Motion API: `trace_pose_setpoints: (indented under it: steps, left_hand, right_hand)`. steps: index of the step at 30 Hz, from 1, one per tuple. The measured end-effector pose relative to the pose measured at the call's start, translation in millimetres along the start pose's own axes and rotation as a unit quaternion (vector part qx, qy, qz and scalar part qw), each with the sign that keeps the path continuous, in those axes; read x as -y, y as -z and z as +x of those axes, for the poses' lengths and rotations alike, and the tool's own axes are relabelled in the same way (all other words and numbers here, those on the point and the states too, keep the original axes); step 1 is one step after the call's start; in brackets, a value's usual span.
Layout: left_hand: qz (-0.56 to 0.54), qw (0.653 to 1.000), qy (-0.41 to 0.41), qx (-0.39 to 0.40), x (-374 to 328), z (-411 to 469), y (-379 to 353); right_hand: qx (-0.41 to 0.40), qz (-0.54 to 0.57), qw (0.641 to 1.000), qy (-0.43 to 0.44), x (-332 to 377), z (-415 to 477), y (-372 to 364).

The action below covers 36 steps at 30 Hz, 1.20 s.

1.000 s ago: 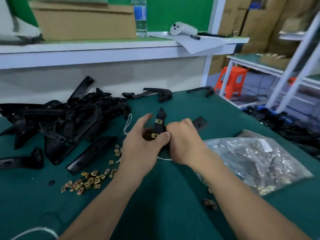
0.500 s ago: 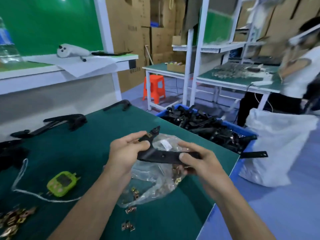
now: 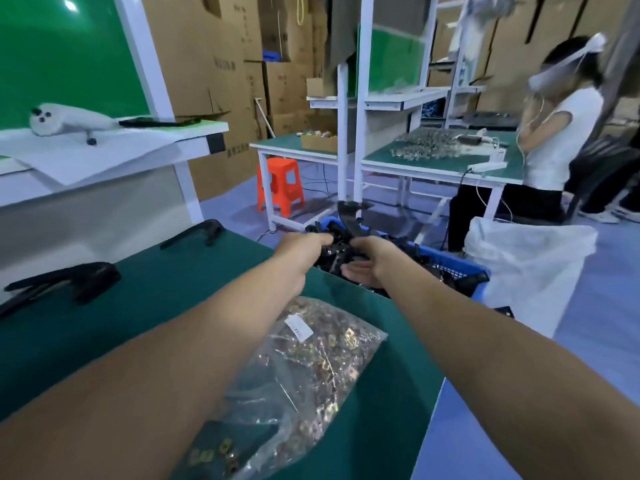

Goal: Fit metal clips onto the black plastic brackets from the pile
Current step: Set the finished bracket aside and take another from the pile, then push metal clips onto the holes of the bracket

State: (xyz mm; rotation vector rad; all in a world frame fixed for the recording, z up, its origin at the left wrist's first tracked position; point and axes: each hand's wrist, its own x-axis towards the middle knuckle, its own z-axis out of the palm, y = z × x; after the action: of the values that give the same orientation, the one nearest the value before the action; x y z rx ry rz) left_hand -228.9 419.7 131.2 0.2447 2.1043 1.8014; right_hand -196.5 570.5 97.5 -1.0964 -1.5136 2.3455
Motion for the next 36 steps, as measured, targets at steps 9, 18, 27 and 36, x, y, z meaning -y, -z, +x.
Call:
trace_pose_setpoints:
  steps: [9,18,27,36]
  left_hand:
    - [0.034,0.988,-0.086,-0.123,47.3,-26.8,109.8]
    - [0.107,0.948,-0.122,-0.274,90.6,-114.3,242.0]
    - [0.217,0.871,0.006,-0.440,185.3,-253.3,381.6]
    - [0.356,0.875,0.017,-0.328,211.2,-307.8,382.5]
  right_hand:
    - [0.041,-0.281,0.943,0.176,-63.5,-27.7,-86.1]
    - [0.219,-0.472,0.807,0.278,-121.1,-108.1,-198.5]
    - [0.341,-0.505,0.742,0.280,-219.3,-155.1,-326.7]
    - [0.393,-0.523,0.696,0.296,-279.6,-181.5,-454.3]
